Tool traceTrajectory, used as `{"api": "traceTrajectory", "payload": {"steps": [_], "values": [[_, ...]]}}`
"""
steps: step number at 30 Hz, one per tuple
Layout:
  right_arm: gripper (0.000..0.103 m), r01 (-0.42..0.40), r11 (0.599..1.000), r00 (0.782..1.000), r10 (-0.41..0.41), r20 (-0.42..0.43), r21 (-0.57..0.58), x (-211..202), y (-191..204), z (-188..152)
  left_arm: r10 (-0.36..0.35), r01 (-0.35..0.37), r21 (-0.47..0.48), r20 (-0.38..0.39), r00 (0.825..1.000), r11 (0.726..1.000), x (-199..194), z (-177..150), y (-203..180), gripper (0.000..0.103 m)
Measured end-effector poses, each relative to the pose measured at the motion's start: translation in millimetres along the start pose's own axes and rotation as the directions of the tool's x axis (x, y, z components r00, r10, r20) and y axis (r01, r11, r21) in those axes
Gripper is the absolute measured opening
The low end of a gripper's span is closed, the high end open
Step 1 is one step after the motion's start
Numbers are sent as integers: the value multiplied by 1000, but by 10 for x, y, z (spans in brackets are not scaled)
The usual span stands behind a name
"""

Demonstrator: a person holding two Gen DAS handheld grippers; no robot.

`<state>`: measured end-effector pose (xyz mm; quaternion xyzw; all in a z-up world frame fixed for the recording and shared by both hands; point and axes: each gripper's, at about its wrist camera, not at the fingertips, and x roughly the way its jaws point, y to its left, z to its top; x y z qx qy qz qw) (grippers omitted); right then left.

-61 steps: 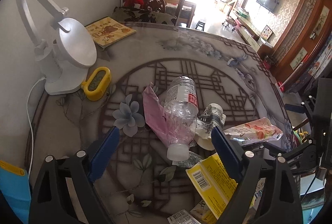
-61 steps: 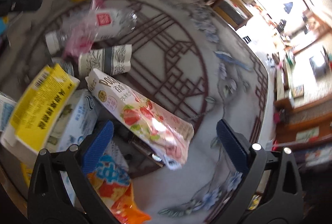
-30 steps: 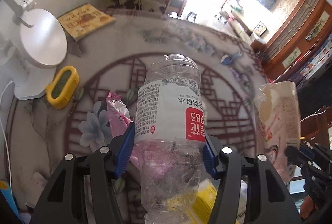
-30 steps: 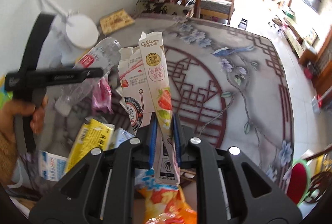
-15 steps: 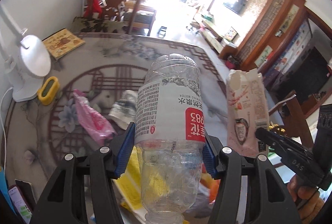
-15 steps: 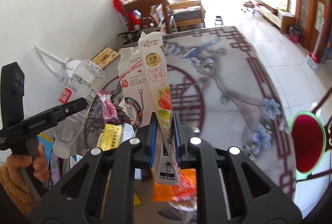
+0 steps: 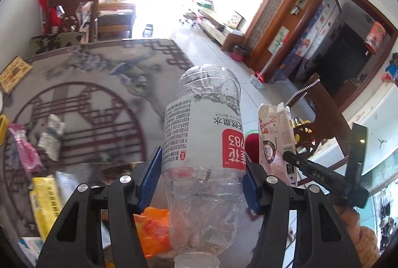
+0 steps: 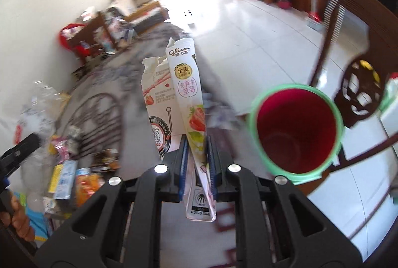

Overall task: Collect trash
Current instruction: 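Carry both items to the red bin and release them inside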

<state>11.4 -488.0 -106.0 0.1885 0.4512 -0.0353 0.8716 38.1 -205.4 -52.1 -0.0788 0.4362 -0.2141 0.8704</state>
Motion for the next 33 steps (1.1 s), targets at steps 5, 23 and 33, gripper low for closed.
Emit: {"api": "traceTrajectory", "payload": {"steps": [5, 23, 33], "values": [[16, 113, 992, 992, -109, -55, 57, 269, -728, 83, -14, 14, 21, -30, 999, 1000, 308, -5, -384, 55], [67, 209, 970, 978, -210, 0, 122, 195, -1489, 281, -86, 104, 125, -143, 986, 987, 1099, 53, -1276, 55], [71, 266, 951, 961, -274, 31, 158, -244, -1751, 144, -181, 238, 231, -245, 953, 943, 1802, 47, -2057, 55]]}}
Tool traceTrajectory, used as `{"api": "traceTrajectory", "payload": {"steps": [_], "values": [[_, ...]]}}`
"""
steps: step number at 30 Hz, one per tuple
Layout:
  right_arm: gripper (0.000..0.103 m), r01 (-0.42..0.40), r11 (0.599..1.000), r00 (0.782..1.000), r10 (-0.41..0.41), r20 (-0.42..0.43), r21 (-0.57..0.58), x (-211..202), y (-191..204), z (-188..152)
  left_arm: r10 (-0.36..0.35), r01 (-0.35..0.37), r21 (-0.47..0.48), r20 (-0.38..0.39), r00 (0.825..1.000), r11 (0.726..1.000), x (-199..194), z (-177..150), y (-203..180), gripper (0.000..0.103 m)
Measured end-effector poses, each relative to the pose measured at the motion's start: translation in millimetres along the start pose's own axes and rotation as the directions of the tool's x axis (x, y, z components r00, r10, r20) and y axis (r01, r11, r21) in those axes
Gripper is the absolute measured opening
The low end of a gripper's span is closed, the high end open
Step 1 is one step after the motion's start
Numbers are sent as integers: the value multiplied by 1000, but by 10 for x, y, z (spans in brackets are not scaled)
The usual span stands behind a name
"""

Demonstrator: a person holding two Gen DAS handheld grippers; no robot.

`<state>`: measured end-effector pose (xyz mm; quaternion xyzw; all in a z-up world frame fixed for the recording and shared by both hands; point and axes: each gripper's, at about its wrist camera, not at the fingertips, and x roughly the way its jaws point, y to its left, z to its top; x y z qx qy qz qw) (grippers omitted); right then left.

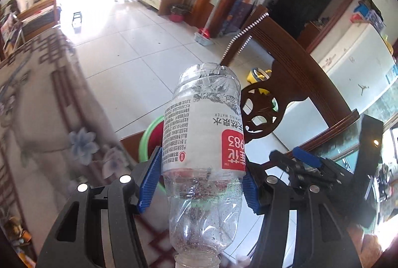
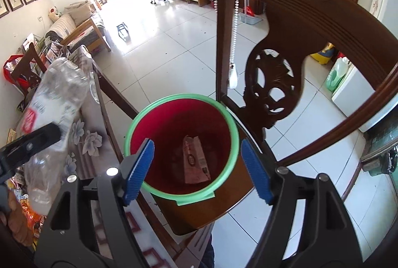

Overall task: Collect trash
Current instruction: 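Carry both items to the red bin and release them inside, then return both tools to the table over the remaining trash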

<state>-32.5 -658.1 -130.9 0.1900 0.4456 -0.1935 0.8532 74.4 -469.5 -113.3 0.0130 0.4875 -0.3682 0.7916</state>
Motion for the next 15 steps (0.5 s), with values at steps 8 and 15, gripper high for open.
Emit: {"api": "traceTrajectory", "payload": {"steps": [8, 15], "values": [[71, 31, 999, 999, -30, -21, 29, -29, -135, -166, 32, -31, -19, 38, 999, 999, 150, 90, -84, 86], [71, -12, 1000, 1000, 12, -20, -7, -36, 161, -199, 67, -65, -25, 88, 994, 998, -399, -100, 103, 86]]}}
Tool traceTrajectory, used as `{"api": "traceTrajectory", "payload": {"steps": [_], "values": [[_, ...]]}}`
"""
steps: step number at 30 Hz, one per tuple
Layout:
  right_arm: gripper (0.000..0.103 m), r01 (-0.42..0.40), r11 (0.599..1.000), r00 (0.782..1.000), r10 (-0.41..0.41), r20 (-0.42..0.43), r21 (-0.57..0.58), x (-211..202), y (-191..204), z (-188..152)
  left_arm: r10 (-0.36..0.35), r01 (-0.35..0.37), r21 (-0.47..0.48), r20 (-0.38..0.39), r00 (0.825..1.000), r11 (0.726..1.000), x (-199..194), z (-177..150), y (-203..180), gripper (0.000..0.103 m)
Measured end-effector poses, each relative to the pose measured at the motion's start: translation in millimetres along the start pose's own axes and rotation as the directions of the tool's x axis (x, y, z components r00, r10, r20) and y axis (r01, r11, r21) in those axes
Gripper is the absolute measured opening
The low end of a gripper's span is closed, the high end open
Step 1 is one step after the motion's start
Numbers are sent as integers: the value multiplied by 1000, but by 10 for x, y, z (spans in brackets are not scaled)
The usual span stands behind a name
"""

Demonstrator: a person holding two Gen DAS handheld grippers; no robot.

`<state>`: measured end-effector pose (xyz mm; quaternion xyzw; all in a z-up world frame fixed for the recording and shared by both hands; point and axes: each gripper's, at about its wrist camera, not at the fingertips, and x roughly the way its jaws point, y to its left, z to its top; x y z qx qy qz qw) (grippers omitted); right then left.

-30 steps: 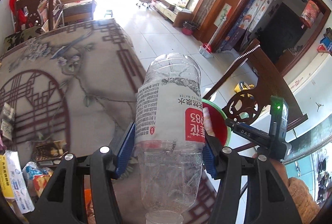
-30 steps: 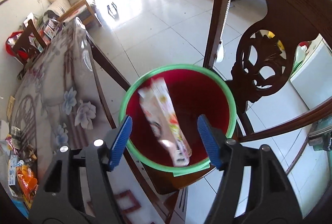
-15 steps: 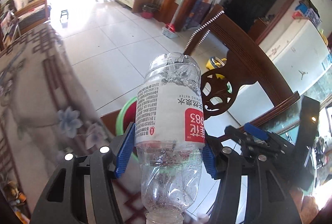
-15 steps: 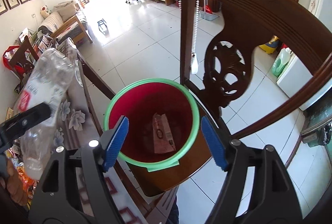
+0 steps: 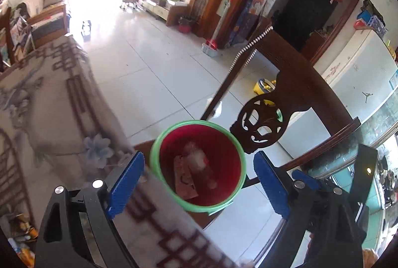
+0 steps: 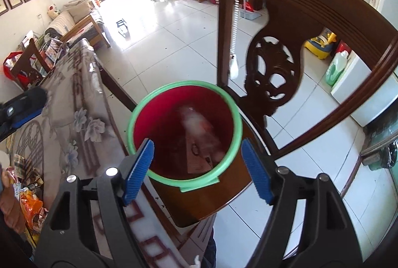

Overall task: Collect trash
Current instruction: 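Return both tools to the table over the remaining trash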

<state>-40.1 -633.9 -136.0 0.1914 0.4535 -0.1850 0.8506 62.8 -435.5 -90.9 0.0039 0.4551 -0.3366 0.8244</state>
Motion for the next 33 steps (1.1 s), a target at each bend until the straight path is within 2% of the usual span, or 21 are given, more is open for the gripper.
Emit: {"api": "traceTrajectory", "payload": {"steps": [6, 12, 15, 21, 24, 26, 29, 32, 33], "values": [[74, -82, 992, 996, 84, 18, -98, -24, 627, 59, 122, -117, -57, 84, 989, 991, -748, -229, 499, 86], [75, -177, 958, 983, 183, 7, -224, -117, 1415, -39, 254, -227, -203, 123, 959, 953, -1490, -582, 1194, 86], [76, -216, 935, 975, 221, -14, -283, -183, 1801, -151, 332, -288, -285, 117, 936, 914, -1821, -870, 1542, 86], [76, -285, 875, 956, 287, -54, -391, -359, 2555, -420, 473, -390, -463, 74, 878, 796, -2461, -1595, 2177, 86], [77, -314, 841, 946, 314, -74, -440, -447, 2925, -587, 558, -461, -509, 47, 829, 727, -2749, -2023, 2363, 86], [77, -337, 816, 938, 334, -93, -470, -504, 3150, -698, 590, -490, -517, 36, 807, 702, -2848, -2265, 2419, 86], [78, -365, 775, 927, 356, -122, -516, -599, 3472, -878, 603, -524, -496, -1, 798, 692, -2818, -2607, 2498, 86], [78, -394, 729, 913, 378, -151, -559, -693, 3754, -1048, 587, -548, -481, -82, 805, 685, -2557, -2861, 2673, 86], [78, -402, 713, 909, 384, -160, -574, -720, 3847, -1105, 573, -538, -495, -95, 814, 682, -2487, -2924, 2739, 86]]}}
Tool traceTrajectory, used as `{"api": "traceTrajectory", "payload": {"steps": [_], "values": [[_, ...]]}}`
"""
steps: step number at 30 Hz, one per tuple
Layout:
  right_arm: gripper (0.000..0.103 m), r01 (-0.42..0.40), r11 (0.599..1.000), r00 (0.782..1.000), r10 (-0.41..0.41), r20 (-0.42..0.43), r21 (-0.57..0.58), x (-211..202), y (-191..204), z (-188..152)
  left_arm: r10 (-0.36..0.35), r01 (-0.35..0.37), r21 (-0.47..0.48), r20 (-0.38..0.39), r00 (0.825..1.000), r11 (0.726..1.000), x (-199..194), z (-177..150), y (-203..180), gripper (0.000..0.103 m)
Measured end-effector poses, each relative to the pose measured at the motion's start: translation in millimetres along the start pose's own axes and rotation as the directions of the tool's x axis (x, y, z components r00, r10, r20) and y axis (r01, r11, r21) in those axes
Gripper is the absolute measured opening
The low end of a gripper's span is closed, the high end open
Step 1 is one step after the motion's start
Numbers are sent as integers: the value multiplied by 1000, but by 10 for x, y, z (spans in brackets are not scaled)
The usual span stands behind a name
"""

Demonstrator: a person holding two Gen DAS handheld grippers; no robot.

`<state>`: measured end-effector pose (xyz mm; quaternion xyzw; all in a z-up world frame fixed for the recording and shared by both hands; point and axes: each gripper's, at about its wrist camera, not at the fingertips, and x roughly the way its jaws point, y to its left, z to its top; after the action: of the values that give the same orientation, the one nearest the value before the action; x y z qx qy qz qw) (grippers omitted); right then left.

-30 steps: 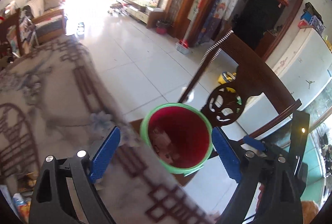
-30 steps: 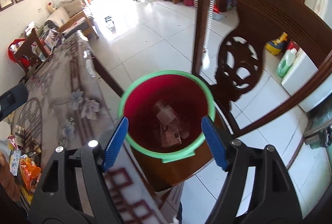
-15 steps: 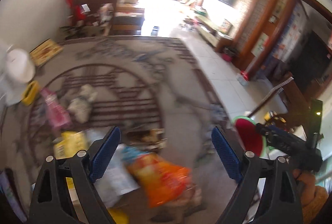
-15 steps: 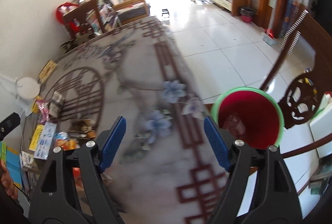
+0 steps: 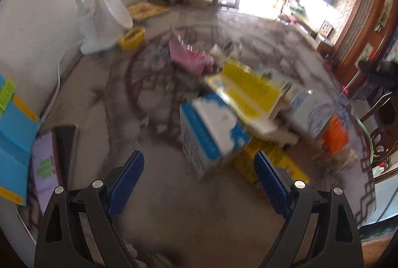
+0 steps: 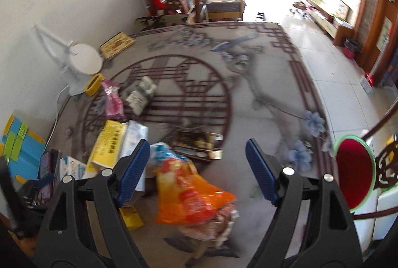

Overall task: Collect trash
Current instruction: 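Return both tools to the table over the remaining trash, then grasp the yellow box with the right tool while the left tool grasps the white milk carton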

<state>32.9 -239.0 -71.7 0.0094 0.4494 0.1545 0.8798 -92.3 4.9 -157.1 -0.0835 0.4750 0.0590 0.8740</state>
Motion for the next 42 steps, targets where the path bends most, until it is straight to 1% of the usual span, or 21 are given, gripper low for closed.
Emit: {"api": "traceTrajectory", "payload": {"steps": [2, 5, 7, 9, 10, 11, 14, 18, 20, 22, 23, 24, 25, 26, 28, 32, 34, 37, 38, 40, 42], "values": [[78, -29, 999, 1000, 28, -12, -40, 43, 213, 21, -34, 33, -55, -18, 999, 998, 195, -17, 11, 86], [78, -42, 996, 999, 40, -27, -81, 80, 446, 32, -40, 34, -114, -43, 998, 993, 445, 44, 20, 86], [78, -45, 993, 999, 42, -34, -108, 88, 568, 35, -36, 29, -149, -41, 999, 988, 550, 112, 75, 83], [78, -52, 990, 998, 46, -42, -132, 99, 659, 45, -40, 33, -189, -35, 999, 981, 631, 177, 215, 64], [78, -59, 988, 997, 52, -50, -143, 117, 701, 55, -46, 37, -210, -37, 998, 977, 663, 232, 271, 46], [78, -65, 986, 997, 57, -59, -150, 138, 746, 62, -51, 41, -223, -39, 998, 974, 679, 231, 361, 38], [78, -125, 981, 988, 109, -109, -151, 255, 888, 124, -77, 70, -257, -19, 997, 964, 657, 317, 529, 37], [77, -199, 968, 970, 172, -170, -155, 436, 1128, 182, -78, 78, -218, 9, 997, 973, 581, 444, 633, 36], [71, -224, 958, 957, 180, -228, -182, 615, 1304, 188, -112, 105, -218, -23, 993, 970, 644, 514, 710, 37], [69, -248, 951, 938, 189, -291, -182, 821, 1420, 183, -128, 113, -228, -48, 991, 967, 717, 550, 787, 38], [66, -257, 950, 928, 192, -318, -175, 908, 1458, 169, -130, 114, -228, -57, 990, 967, 733, 548, 810, 39], [64, -268, 949, 917, 199, -346, -165, 1002, 1485, 163, -130, 112, -228, -67, 989, 967, 743, 545, 835, 41], [61, -279, 949, 902, 206, -380, -147, 1120, 1509, 155, -130, 109, -234, -74, 989, 966, 773, 553, 871, 50], [59, -283, 950, 891, 208, -404, -135, 1188, 1522, 141, -133, 111, -242, -74, 988, 964, 789, 561, 905, 63], [58, -277, 953, 874, 198, -444, -121, 1322, 1544, 97, -135, 112, -266, -69, 988, 957, 777, 540, 971, 74], [59, -233, 963, 850, 135, -509, -135, 1560, 1595, 36, -140, 107, -324, -80, 987, 940, 716, 473, 1135, 77], [59, -221, 961, 845, 103, -524, -166, 1617, 1651, 2, -151, 111, -356, -86, 985, 928, 675, 403, 1212, 80], [57, -231, 949, 837, 82, -541, -213, 1675, 1746, -41, -159, 111, -360, -109, 981, 926, 642, 277, 1241, 80], [43, -244, 945, 835, 91, -543, -216, 1672, 1771, -50, -160, 110, -357, -114, 980, 928, 645, 249, 1243, 80], [40, -254, 945, 833, 105, -543, -207, 1665, 1766, -46, -165, 111, -357, -123, 979, 927, 655, 179, 1235, 81], [39, -264, 945, 837, 124, -532, -195, 1636, 1756, -24, -184, 117, -378, -146, 972, 919, 720, 120, 1240, 81]]}}
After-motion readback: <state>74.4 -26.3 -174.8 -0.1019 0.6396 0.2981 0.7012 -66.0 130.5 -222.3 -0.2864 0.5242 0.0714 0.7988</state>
